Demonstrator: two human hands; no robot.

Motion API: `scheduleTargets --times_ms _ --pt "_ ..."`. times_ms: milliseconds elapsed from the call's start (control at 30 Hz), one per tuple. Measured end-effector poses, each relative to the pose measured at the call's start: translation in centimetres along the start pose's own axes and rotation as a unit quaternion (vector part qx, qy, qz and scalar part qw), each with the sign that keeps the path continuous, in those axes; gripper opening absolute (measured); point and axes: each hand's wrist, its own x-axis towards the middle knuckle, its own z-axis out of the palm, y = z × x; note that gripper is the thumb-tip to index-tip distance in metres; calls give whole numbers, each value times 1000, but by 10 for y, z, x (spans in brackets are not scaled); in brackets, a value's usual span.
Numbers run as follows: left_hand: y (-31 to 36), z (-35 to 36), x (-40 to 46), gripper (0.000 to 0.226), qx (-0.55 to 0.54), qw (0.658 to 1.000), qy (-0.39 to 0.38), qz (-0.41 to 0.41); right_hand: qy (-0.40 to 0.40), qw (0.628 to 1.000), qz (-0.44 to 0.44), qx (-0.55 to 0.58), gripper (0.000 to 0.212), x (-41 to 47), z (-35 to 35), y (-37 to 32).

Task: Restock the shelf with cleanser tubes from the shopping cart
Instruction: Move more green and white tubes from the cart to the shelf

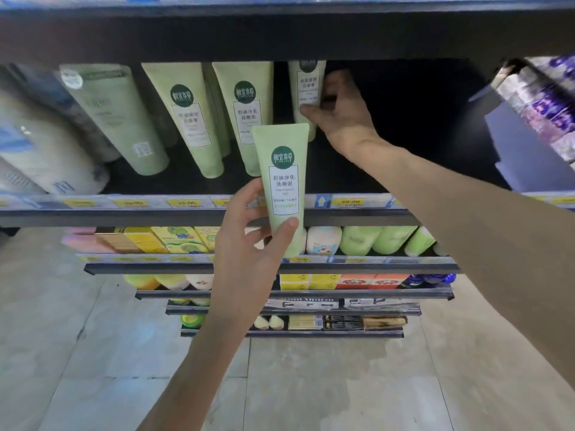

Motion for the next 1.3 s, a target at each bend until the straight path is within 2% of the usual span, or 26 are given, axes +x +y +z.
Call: scheduleTargets --times_ms 367,533,600,667,767,867,1033,1200,1300 --pt "0 4 -2 57 -2 1000 9 4 -9 1000 0 -14 53 10 6 0" --pt "1 5 -3 57 0 1000 10 3 -18 999 35 24 67 2 2 2" --pt "2 4 -3 57 -1 1000 8 0 -10 998 36 57 62 -16 -8 0" --pt "4 4 -3 57 -4 1000 10 -2 -3 998 15 63 45 -44 -25 -6" --pt "7 3 -4 55 -21 1000 9 -8 -75 992 -20 98 23 -92 -49 -21" --pt "10 4 -5 55 -32 999 12 -8 -167 979 -37 112 25 -124 -57 -37" --pt "14 5 -7 55 -43 999 10 7 -215 970 -41 108 31 -132 -50 -43" --pt "13 3 -7 52 15 998 -4 53 -199 971 -42 124 32 -133 -55 -42" --pt "8 -9 -3 40 174 971 49 160 -145 970 -31 190 29 -126 -60 -43"
